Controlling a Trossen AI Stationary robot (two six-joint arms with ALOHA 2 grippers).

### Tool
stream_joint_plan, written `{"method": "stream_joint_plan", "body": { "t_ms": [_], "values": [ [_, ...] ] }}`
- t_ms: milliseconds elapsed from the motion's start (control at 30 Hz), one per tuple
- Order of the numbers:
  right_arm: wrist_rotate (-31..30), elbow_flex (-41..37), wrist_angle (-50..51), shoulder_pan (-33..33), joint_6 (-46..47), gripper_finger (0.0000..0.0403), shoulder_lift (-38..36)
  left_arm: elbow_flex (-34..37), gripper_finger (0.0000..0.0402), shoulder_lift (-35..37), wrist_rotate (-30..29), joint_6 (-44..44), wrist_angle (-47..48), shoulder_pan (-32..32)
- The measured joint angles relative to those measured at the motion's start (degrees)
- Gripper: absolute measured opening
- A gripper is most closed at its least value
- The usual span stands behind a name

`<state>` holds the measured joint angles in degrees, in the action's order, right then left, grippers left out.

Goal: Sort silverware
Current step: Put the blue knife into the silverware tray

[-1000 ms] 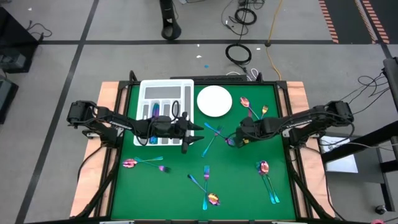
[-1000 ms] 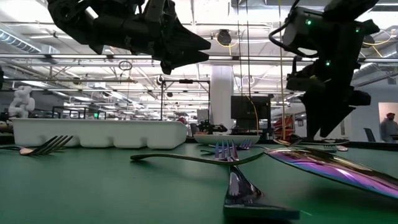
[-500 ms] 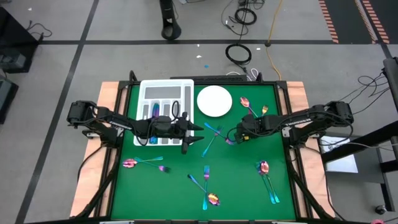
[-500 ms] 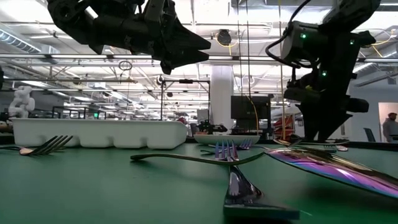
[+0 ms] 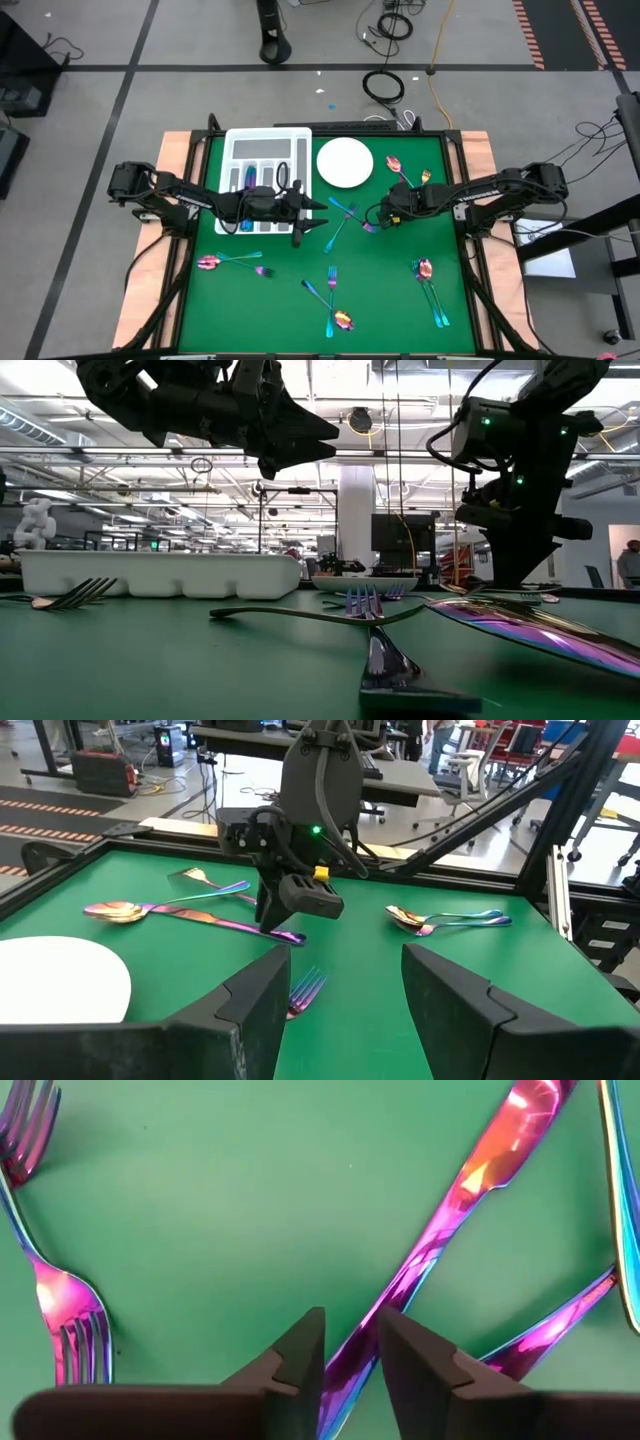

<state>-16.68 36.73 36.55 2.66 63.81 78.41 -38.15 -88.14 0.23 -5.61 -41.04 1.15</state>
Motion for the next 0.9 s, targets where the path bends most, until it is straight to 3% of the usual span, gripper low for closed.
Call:
{"method": "stream_joint_plan", "body": {
  "t_ms": [400,900],
  "values": [
    [0.01,0.0,0.77,0.0,0.0,0.0005,0.0,0.0,0.0194,0.0,0.0,0.02,0.03,0.0],
    [-0.06,-0.41,1.35,-0.15,1.09,0.0001,0.01,0.0,0.0194,0.0,0.0,0.02,0.06,0.02]
  ]
}}
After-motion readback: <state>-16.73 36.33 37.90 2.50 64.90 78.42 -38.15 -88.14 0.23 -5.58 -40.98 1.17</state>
